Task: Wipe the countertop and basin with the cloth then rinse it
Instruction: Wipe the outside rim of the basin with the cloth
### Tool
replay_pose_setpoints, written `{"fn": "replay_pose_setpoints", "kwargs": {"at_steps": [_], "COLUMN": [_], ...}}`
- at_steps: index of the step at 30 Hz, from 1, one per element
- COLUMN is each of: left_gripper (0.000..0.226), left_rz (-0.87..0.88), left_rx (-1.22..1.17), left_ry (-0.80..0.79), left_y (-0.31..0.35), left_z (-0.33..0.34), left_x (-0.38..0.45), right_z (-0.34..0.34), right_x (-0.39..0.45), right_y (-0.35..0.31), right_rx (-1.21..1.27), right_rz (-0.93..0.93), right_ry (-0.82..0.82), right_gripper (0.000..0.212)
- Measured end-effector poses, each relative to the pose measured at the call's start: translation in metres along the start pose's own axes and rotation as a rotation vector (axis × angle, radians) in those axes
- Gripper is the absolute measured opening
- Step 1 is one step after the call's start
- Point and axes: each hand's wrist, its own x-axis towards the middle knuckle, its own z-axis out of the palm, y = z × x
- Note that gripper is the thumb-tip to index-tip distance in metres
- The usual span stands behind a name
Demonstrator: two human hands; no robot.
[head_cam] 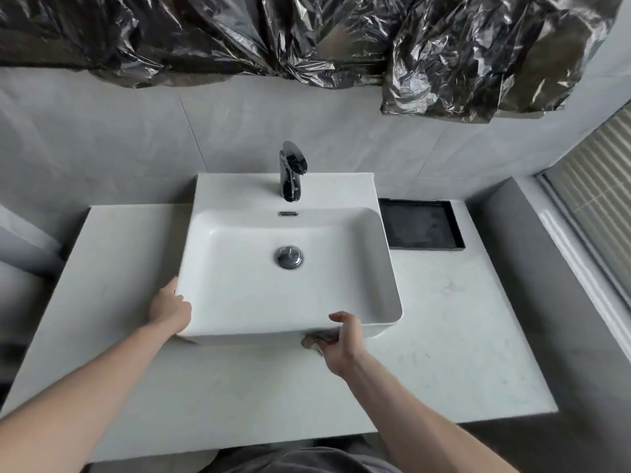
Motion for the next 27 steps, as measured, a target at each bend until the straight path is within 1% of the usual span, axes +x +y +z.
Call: {"fn": "replay_pose_setpoints", "kwargs": {"at_steps": [2, 5, 6, 8, 9, 12, 15, 16, 18, 19, 20, 21, 23, 25, 27], "left_gripper": [0.054, 0.049, 0.052, 0.065, 0.072, 0.086, 0.088, 0.087, 0.085, 0.087, 0.090, 0.093, 0.100, 0.103, 0.098], "left_rz": [-0.034, -0.070, -0.084, -0.114, -0.129, -0.168, -0.162, -0.156, -0.140, -0.137, -0.139, -0.140, -0.146, -0.154, -0.170], "left_rx": [0.015, 0.071, 0.096, 0.153, 0.176, 0.203, 0.224, 0.242, 0.275, 0.287, 0.300, 0.306, 0.315, 0.332, 0.351], "left_ry": [0.033, 0.069, 0.079, 0.075, 0.062, 0.007, -0.001, -0.001, -0.019, -0.034, -0.050, -0.066, -0.088, -0.106, -0.092], "left_y": [0.002, -0.001, -0.003, -0.005, -0.006, -0.004, -0.005, -0.006, -0.009, -0.010, -0.010, -0.011, -0.011, -0.008, -0.005], "left_z": [0.003, 0.009, 0.012, 0.017, 0.020, 0.028, 0.037, 0.039, 0.037, 0.034, 0.031, 0.027, 0.021, 0.017, 0.014], "left_x": [-0.004, -0.008, -0.009, -0.015, -0.021, -0.039, -0.051, -0.052, -0.052, -0.050, -0.049, -0.046, -0.041, -0.035, -0.026], "right_z": [-0.022, -0.045, -0.051, -0.059, -0.063, -0.070, -0.079, -0.081, -0.085, -0.087, -0.089, -0.091, -0.094, -0.095, -0.088], "right_x": [0.005, 0.007, 0.008, 0.009, 0.009, 0.004, 0.008, 0.004, -0.001, -0.003, -0.005, -0.004, 0.001, 0.013, 0.020], "right_y": [-0.020, -0.042, -0.047, -0.053, -0.055, -0.063, -0.073, -0.079, -0.089, -0.093, -0.095, -0.096, -0.095, -0.100, -0.113], "right_rx": [-0.018, -0.040, -0.030, -0.058, -0.080, -0.158, -0.277, -0.335, -0.471, -0.546, -0.622, -0.710, -0.841, -0.880, -0.879], "right_rz": [-0.046, -0.078, -0.090, -0.107, -0.117, -0.198, -0.274, -0.300, -0.378, -0.435, -0.502, -0.556, -0.617, -0.631, -0.630], "right_ry": [0.050, 0.093, 0.106, 0.146, 0.158, 0.138, 0.139, 0.129, 0.098, 0.077, 0.051, 0.041, 0.029, 0.001, -0.012], "right_gripper": [0.076, 0.056, 0.048, 0.036, 0.036, 0.053, 0.057, 0.053, 0.033, 0.028, 0.032, 0.041, 0.057, 0.063, 0.064]}}
